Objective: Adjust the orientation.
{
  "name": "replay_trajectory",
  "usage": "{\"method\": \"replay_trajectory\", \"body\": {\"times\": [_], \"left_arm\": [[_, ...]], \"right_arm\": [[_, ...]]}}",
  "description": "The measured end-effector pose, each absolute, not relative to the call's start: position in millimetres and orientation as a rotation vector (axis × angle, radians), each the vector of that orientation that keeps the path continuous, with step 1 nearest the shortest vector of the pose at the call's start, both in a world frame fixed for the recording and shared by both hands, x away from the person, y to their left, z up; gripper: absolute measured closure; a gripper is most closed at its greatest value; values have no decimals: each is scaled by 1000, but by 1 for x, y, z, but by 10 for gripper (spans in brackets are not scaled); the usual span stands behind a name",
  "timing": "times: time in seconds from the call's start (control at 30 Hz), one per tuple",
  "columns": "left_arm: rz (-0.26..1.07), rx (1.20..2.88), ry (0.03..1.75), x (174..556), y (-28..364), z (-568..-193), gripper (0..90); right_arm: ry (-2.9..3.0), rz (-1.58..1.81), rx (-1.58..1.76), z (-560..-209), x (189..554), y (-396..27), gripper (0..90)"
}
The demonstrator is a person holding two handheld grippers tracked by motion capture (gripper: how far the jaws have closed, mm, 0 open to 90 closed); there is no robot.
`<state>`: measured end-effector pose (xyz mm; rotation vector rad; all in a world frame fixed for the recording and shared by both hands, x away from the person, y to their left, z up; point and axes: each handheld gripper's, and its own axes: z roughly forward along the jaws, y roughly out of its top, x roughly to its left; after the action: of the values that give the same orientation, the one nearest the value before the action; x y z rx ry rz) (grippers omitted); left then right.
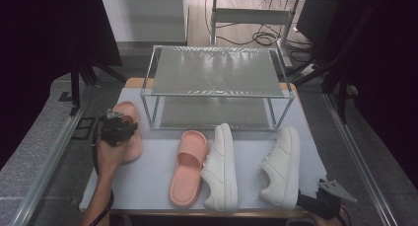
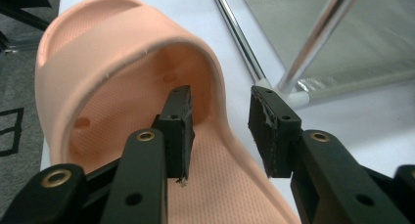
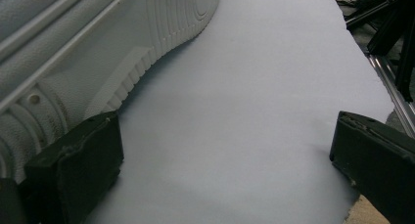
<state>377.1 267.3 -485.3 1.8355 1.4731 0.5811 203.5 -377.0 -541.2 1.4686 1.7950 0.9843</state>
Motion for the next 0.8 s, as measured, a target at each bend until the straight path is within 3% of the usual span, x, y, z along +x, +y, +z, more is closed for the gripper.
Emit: {"method": "replay_trajectory", "body": {"times": [0.57,0.8], "left_arm": [[580,1812,1563,400,262,-490,640],[593,1813,1571,402,260,-492,736]], "right_arm": [[1791,990,1466,-542,204,-377,0],[1791,991,1464,-542,203,-377,0]]}}
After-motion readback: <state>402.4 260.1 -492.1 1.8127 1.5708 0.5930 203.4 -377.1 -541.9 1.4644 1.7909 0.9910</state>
